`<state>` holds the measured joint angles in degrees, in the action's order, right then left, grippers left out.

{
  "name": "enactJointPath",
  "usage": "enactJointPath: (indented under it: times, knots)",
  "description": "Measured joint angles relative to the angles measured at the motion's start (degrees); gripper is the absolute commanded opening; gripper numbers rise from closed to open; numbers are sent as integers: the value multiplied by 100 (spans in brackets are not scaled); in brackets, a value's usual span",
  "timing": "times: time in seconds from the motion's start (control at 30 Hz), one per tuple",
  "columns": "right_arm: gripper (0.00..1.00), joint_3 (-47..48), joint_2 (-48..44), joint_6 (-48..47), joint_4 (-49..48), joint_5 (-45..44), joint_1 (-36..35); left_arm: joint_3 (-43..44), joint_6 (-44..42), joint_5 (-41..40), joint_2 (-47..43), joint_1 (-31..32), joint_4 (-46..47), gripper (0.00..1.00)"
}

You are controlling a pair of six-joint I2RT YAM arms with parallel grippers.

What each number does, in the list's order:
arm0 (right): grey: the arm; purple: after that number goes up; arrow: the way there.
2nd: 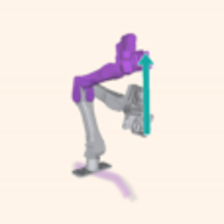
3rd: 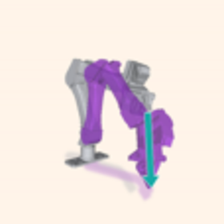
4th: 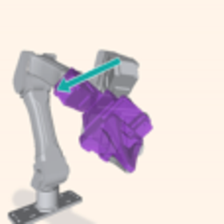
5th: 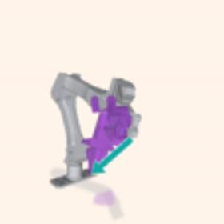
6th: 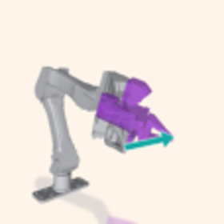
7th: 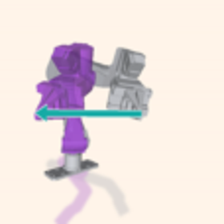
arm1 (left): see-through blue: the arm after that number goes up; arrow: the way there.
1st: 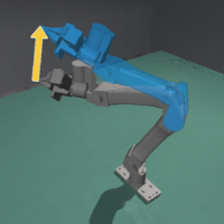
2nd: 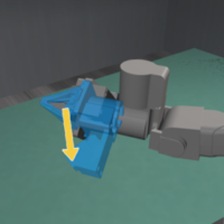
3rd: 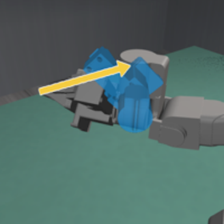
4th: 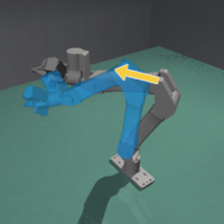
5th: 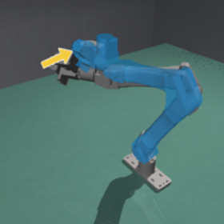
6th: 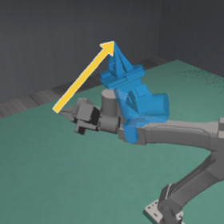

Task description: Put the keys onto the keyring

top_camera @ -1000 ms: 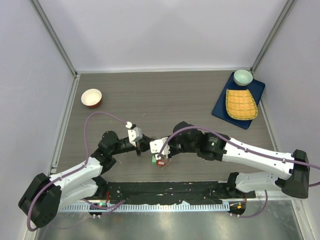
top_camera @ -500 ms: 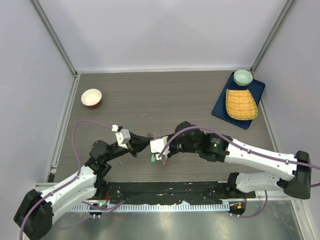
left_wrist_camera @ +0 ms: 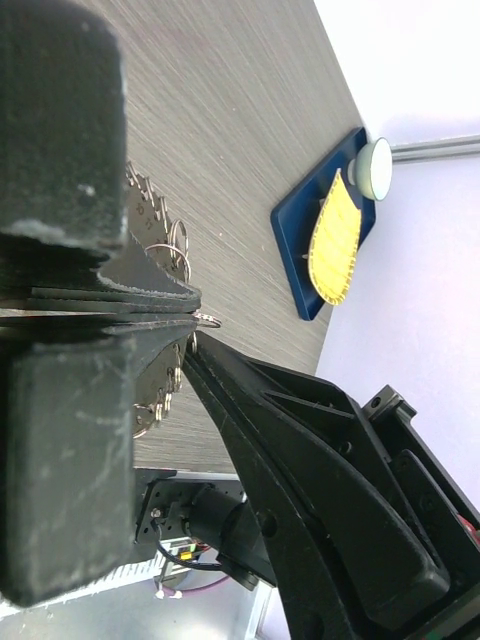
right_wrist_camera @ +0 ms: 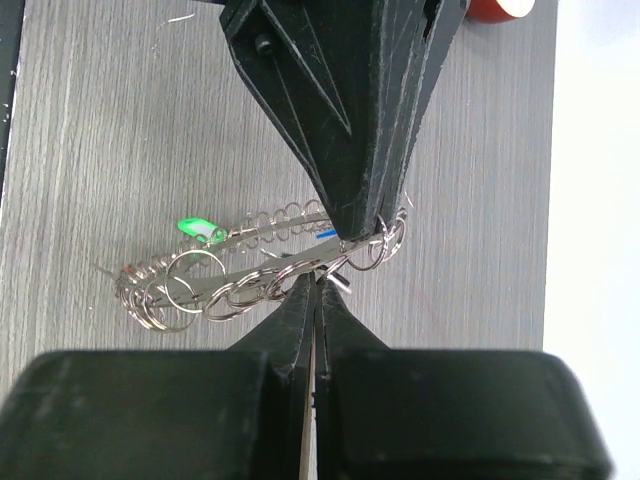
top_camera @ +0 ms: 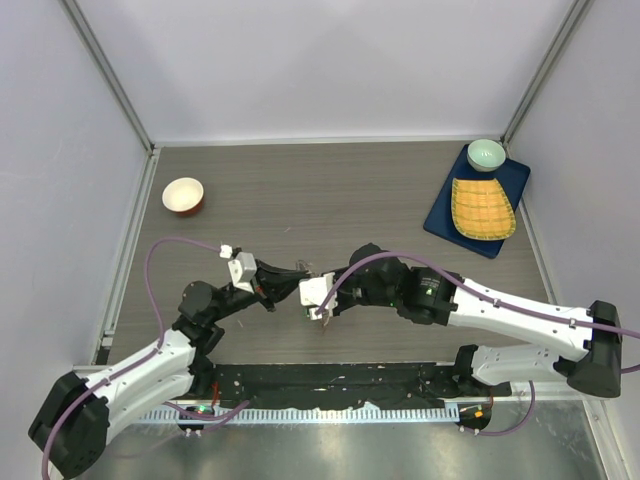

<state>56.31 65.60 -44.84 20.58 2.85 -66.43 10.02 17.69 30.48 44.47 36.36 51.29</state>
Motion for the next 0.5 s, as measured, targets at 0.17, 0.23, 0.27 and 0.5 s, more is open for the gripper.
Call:
enactJointPath:
  times: [0.17, 0.23, 0.27, 0.5]
  knots:
    - [1, -35, 9, 0, -101, -2, -11, -4, 81, -26, 55, 0, 129, 0]
    - [1, -44, 31, 0, -162, -7, -13, -11, 136, -52, 66, -2, 190, 0]
    - [1, -50, 44, 0, -197, -13, -13, -13, 144, -68, 72, -2, 212, 0]
    - [1, -105, 142, -2, -358, -160, -24, -146, 280, -240, 142, -11, 472, 25]
